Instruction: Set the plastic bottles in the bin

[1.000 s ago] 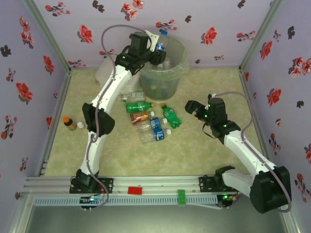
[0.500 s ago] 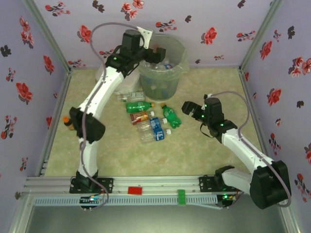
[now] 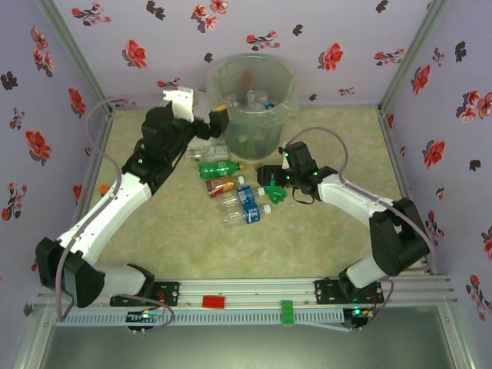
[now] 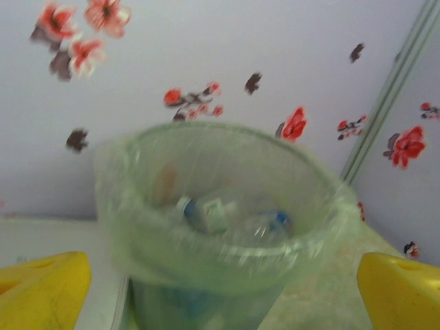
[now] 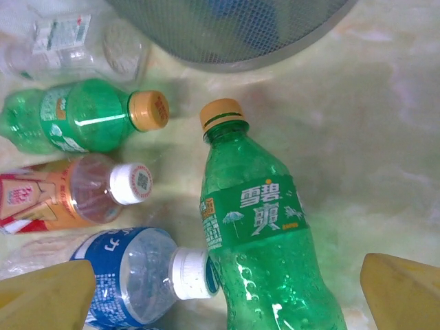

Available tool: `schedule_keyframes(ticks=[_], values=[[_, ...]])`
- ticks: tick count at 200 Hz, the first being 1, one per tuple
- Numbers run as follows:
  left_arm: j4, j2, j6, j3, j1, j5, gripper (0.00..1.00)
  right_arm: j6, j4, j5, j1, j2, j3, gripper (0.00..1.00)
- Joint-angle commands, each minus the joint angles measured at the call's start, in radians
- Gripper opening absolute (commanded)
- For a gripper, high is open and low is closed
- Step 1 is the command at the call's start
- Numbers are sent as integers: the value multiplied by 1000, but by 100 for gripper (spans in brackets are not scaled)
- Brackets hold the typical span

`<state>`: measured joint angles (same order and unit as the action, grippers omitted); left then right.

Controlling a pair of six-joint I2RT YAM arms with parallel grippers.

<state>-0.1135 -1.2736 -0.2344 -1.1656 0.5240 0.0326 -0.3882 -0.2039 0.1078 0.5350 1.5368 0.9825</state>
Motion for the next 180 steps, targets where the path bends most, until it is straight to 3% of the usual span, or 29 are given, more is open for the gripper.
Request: schedule_keyframes(ticks=[1,40,80,180], values=[[-46,75,-93,146,-23,88,100,132,-152,-24,8,60,89,97],[89,116,-243,333,-57,140,100,191,-240,5,8,166,161,83],[197,64,-297,393,-61,154,100,192,-250,8,8,241,189,76],[74,-13,-242,503,-25,148,100,204,-269,-68,8,337,222,61]])
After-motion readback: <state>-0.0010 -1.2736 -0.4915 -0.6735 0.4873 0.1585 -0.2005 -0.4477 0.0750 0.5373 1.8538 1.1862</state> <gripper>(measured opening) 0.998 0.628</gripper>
